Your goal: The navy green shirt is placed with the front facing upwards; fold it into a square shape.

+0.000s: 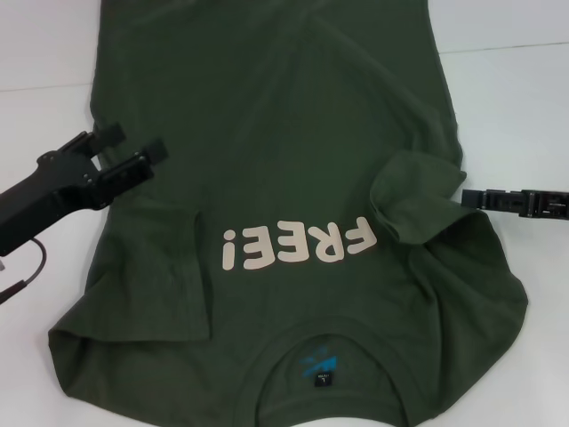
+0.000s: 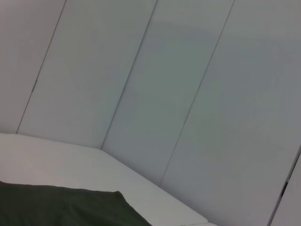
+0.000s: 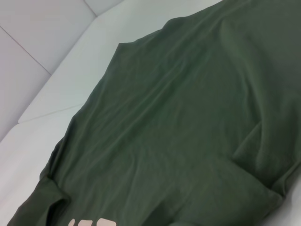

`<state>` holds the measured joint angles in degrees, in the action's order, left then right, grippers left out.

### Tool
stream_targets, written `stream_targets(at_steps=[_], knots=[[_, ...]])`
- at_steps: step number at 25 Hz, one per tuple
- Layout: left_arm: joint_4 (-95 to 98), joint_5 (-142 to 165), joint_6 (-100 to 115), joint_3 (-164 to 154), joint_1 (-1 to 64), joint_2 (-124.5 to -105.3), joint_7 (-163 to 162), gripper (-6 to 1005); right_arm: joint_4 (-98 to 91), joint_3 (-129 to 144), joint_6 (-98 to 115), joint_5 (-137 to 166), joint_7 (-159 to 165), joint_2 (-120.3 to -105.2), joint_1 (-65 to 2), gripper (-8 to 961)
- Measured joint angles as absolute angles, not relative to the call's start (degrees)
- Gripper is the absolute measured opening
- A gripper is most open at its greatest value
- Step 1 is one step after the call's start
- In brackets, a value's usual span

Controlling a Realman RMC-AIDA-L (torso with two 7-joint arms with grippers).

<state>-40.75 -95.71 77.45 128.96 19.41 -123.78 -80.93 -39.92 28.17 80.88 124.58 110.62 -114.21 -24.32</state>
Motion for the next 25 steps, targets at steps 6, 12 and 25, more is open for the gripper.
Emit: stream_targets(at_steps=[6,12,25], knots=[[-40.7,-95.7,77.4,128.9,19.5,-123.75,-80.9,879,-40.0,28.6,80.8,124.8,110.6,-114.51,-24.1,708],[-40.7,-95.7,77.4,129.0,19.5,-123.67,-80.9,879,-40.0,28.8,81.0,125.5,109.6,-114.32,-23.6,707],[-40.0,-95.7,77.4,129.2,19.5,-123.73,-80.1,879,-40.2,28.8,81.2,128.2,106.7,-113.71,-23.7,702]])
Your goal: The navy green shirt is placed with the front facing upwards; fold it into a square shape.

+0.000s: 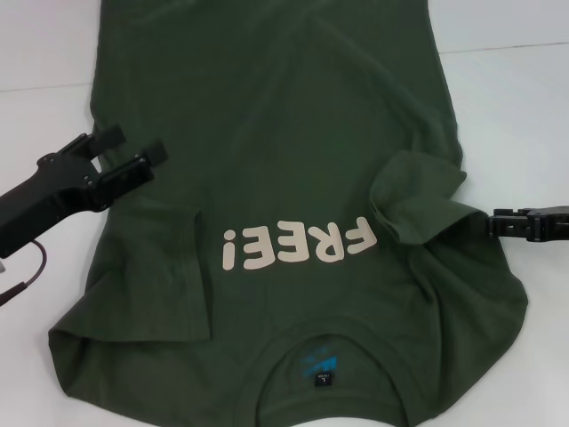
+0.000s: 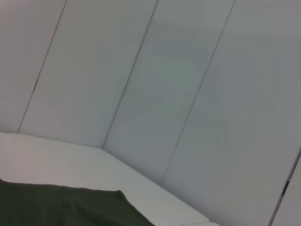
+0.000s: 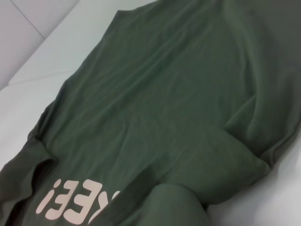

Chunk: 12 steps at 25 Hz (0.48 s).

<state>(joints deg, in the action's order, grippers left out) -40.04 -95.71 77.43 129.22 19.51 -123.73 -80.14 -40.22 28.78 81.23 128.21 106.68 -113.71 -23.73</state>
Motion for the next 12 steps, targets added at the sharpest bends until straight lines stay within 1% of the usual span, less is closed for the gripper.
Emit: stream_targets(at_steps=[7,12], knots=[[-40.0,-95.7,77.4,129.2,19.5,-123.75,-80.0,879,-40.3,28.8,80.4,128.7,106.7,-114.02,-24.4,689],[-40.0,-95.7,77.4,129.2,19.6,-123.75,-79.4,879,-40.1,28.8,79.1,128.7,107.1,-114.15,-24.7,625]])
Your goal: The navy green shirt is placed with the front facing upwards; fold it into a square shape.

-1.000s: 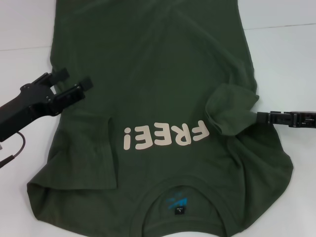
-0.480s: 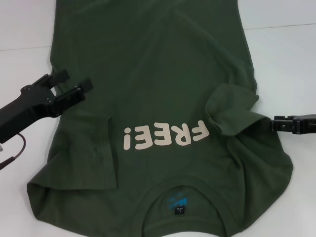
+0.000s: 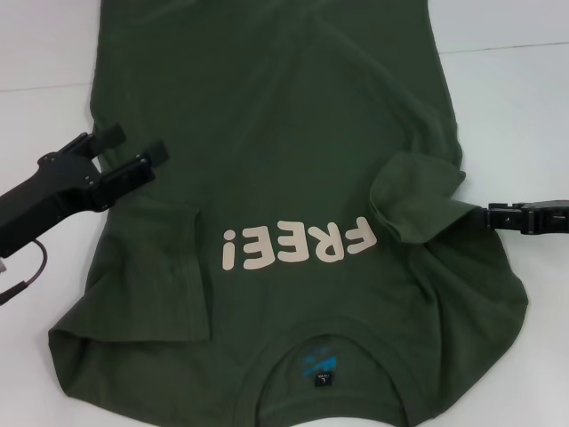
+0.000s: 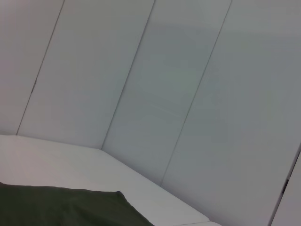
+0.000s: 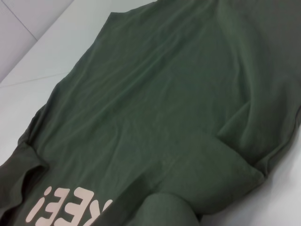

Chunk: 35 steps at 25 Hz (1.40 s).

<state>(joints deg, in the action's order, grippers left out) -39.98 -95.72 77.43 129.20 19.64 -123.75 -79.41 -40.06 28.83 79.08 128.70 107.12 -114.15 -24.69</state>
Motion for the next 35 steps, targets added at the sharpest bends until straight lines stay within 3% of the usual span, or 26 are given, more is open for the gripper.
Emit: stream_targets(at_steps=[6,17,23,25,35], knots=[[-40.0,-95.8,77.4,129.2,19.9,-123.75,-79.3,879,-39.9,29.0,79.1,128.9,107.1,-114.25,-24.8,549],[-39.9,-95.9,77.4,129.3,20.0,-123.75,-78.7,878,-39.6,29.8,79.2,130.1,107.2,-114.52,-25.6,549],[-39.9,-95.9,77.4,129.3,20.0,-123.75,-78.7,877,-39.5,30.2,79.5,130.2,107.2,-114.69,-26.2,335],[-39.9,-95.9,77.4,129.3,20.0,-123.75,-78.7,876,-39.5,30.4,79.6,130.2,107.2,-114.69,-26.4,98],[-39.9,-95.9,77.3,129.3,20.1,-123.75,-78.6,875,-39.8,30.5,82.4,130.0,107.0,-114.91,-26.8,13]])
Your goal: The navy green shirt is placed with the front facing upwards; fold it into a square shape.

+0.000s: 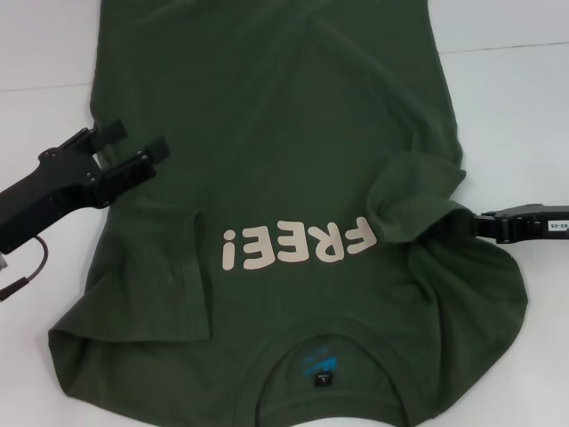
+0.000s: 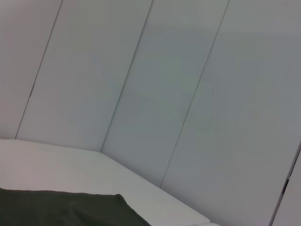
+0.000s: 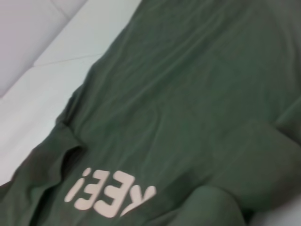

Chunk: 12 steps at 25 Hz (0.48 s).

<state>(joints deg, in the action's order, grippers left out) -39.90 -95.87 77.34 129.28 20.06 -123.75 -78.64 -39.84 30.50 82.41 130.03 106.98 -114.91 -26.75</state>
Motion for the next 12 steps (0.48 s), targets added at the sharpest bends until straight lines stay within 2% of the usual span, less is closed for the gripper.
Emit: stream_targets(at_steps=[12], knots=[[-39.8,-95.8,77.3,129.3,20.1,-123.75,-78.6,874,-39.5,35.1,84.4,130.2,107.2,-115.93,-28.9,3]])
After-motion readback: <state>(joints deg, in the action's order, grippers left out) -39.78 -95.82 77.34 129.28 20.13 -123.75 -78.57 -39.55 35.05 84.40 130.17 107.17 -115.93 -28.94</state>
